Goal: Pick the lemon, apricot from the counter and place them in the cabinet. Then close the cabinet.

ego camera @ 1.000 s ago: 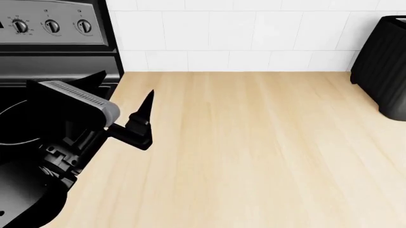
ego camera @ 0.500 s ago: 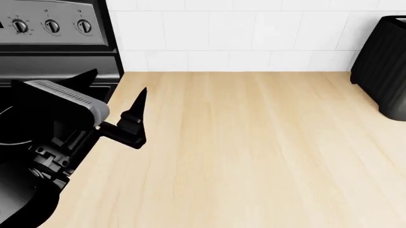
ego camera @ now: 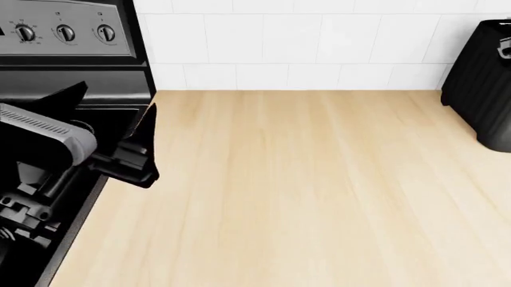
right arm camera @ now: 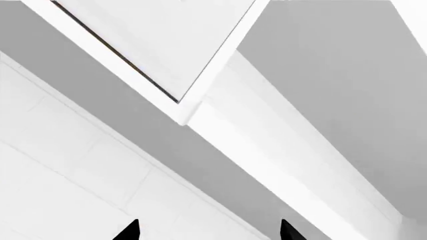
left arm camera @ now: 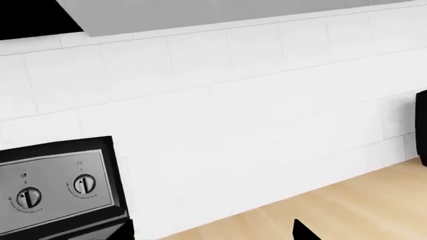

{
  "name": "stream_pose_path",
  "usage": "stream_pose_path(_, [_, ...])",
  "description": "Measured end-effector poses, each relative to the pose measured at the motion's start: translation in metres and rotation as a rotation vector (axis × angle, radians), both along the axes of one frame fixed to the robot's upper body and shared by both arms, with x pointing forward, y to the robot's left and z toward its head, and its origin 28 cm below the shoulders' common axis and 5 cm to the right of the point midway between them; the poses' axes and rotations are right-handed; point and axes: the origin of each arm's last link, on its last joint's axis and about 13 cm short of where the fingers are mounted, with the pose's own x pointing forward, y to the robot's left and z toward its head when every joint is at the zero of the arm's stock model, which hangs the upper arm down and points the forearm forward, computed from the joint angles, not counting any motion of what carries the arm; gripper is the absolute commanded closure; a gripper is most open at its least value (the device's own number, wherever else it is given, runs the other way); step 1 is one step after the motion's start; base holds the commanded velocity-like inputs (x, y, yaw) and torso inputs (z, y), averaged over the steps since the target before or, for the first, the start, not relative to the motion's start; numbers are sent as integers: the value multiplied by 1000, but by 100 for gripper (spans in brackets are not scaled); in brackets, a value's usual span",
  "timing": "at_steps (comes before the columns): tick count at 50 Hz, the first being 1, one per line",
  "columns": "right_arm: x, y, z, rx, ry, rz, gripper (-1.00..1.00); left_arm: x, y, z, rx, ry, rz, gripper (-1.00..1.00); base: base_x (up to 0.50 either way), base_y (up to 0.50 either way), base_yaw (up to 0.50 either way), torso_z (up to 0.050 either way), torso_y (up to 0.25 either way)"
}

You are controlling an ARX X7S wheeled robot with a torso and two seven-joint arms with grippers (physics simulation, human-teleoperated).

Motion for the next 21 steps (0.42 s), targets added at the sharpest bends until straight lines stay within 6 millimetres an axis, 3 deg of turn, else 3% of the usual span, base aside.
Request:
stream_pose_path(10, [-16, -14, -16, 63, 6, -83, -100, -13, 10, -2, -3, -25, 46, -100, 0, 0, 0, 0, 0])
stream_pose_path(21, [-30, -19, -15, 121, -28, -163, -100, -21, 16, -2, -2, -40, 69, -100, 0, 0, 0, 0, 0])
